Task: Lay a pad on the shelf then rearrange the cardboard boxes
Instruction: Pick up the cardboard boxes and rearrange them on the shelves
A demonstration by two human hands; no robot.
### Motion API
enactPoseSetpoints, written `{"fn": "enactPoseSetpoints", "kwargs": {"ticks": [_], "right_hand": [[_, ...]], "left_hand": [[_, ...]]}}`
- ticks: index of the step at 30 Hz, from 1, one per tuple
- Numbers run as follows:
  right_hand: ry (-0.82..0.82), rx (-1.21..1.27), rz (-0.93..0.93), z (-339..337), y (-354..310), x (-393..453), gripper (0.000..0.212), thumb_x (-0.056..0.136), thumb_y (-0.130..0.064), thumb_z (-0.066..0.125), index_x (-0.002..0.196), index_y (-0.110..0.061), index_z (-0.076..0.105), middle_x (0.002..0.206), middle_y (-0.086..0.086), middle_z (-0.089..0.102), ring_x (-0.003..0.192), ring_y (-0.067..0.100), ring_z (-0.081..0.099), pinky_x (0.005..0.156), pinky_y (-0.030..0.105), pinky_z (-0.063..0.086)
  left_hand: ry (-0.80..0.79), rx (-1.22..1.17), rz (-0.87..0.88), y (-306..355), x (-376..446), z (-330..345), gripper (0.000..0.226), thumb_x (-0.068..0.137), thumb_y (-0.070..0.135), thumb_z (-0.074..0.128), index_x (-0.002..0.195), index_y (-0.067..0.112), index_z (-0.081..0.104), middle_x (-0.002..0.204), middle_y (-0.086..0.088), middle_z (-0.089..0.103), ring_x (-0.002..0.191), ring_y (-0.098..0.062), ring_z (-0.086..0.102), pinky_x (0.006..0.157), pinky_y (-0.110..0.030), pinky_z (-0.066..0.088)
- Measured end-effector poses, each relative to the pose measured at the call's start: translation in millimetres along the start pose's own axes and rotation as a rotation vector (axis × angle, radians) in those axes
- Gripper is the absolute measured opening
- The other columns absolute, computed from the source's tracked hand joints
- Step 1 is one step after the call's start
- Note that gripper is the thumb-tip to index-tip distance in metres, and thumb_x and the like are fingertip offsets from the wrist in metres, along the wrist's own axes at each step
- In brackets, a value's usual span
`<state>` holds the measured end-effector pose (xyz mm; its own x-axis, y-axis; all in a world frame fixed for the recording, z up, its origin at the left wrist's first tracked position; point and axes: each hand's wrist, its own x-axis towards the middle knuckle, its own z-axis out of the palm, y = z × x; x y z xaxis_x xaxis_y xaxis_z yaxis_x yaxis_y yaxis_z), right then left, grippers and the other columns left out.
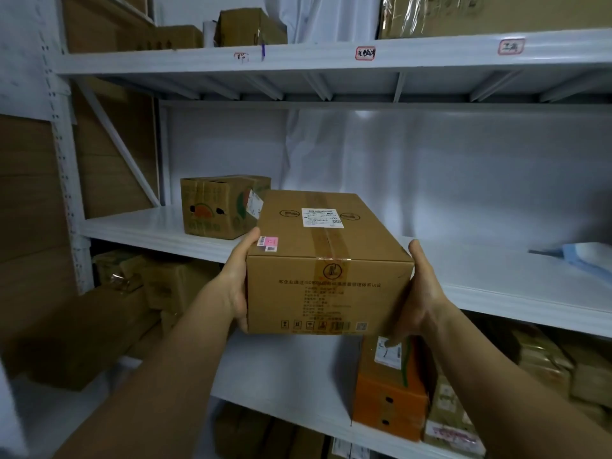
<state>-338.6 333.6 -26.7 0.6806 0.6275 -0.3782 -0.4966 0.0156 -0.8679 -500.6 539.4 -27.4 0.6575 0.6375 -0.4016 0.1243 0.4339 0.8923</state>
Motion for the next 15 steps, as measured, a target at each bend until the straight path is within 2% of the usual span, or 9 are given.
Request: {"fn": "enactPoseSetpoints", "kwargs": {"ticks": [2, 3, 5, 7, 10, 13, 15], "right_hand": [[-0.010, -0.042, 0.022, -7.6, 5.7, -7.4, 0.085, 0.062, -0.089, 0.041, 0.104, -0.020, 0.067, 0.109, 0.022, 0.064, 0.100, 0.049, 0.051, 0.097, 0.073, 0.018], [-0.030, -0.052, 0.024, -10.0, 9.9, -11.4, 0.083, 0.062, -0.086, 0.046, 0.107, -0.020, 0.065, 0.112, 0.022, 0.062, 0.102, 0.048, 0.051, 0.097, 0.072, 0.020], [-0.061, -0.074, 0.018, -16.4, 22.5, -16.9, 0.075, 0.061, -0.076, 0.056, 0.111, -0.021, 0.062, 0.113, 0.020, 0.062, 0.105, 0.044, 0.052, 0.091, 0.066, 0.033], [-0.102, -0.089, 0.023, -19.2, 38.4, -24.4, 0.065, 0.062, -0.068, 0.060, 0.109, -0.023, 0.060, 0.110, 0.019, 0.061, 0.106, 0.041, 0.051, 0.087, 0.059, 0.039], [-0.133, -0.073, 0.037, -19.7, 63.8, -29.0, 0.061, 0.061, -0.061, 0.064, 0.108, -0.022, 0.058, 0.110, 0.019, 0.059, 0.106, 0.040, 0.051, 0.088, 0.054, 0.041], [-0.144, -0.107, 0.020, -14.3, 81.4, -30.3, 0.063, 0.055, -0.054, 0.066, 0.108, -0.021, 0.056, 0.110, 0.019, 0.058, 0.102, 0.038, 0.052, 0.081, 0.050, 0.045], [-0.136, -0.156, -0.002, -10.8, 91.2, -30.2, 0.048, 0.063, -0.050, 0.063, 0.101, -0.021, 0.056, 0.105, 0.018, 0.057, 0.098, 0.036, 0.051, 0.087, 0.052, 0.041]], "left_hand": [[-0.025, -0.007, 0.007, -11.2, -10.6, -5.0, 0.087, 0.050, 0.088, 0.056, 0.104, 0.021, 0.069, 0.112, -0.020, 0.067, 0.109, -0.042, 0.055, 0.100, -0.059, 0.028], [-0.034, -0.015, 0.005, -17.3, -14.1, -8.5, 0.087, 0.050, 0.089, 0.056, 0.103, 0.021, 0.070, 0.112, -0.020, 0.067, 0.109, -0.042, 0.055, 0.100, -0.058, 0.029], [-0.078, -0.079, 0.002, -29.8, -21.0, -16.5, 0.087, 0.049, 0.088, 0.058, 0.099, 0.019, 0.075, 0.110, -0.022, 0.069, 0.108, -0.042, 0.058, 0.103, -0.057, 0.031], [-0.114, -0.151, 0.009, -41.5, -31.9, -24.9, 0.085, 0.057, 0.087, 0.055, 0.094, 0.014, 0.077, 0.104, -0.025, 0.071, 0.103, -0.043, 0.062, 0.104, -0.058, 0.035], [-0.146, -0.226, 0.015, -61.5, -42.0, -40.4, 0.085, 0.067, 0.084, 0.048, 0.097, 0.008, 0.073, 0.098, -0.025, 0.072, 0.097, -0.040, 0.064, 0.101, -0.053, 0.041], [-0.156, -0.292, 0.038, -89.7, -48.3, -58.5, 0.084, 0.073, 0.082, 0.043, 0.104, 0.008, 0.068, 0.094, -0.022, 0.073, 0.090, -0.038, 0.067, 0.094, -0.049, 0.046], [-0.144, -0.338, 0.062, -110.6, -53.8, -68.1, 0.078, 0.079, 0.076, 0.041, 0.112, 0.009, 0.065, 0.103, -0.022, 0.072, 0.093, -0.036, 0.067, 0.090, -0.048, 0.048]]}}
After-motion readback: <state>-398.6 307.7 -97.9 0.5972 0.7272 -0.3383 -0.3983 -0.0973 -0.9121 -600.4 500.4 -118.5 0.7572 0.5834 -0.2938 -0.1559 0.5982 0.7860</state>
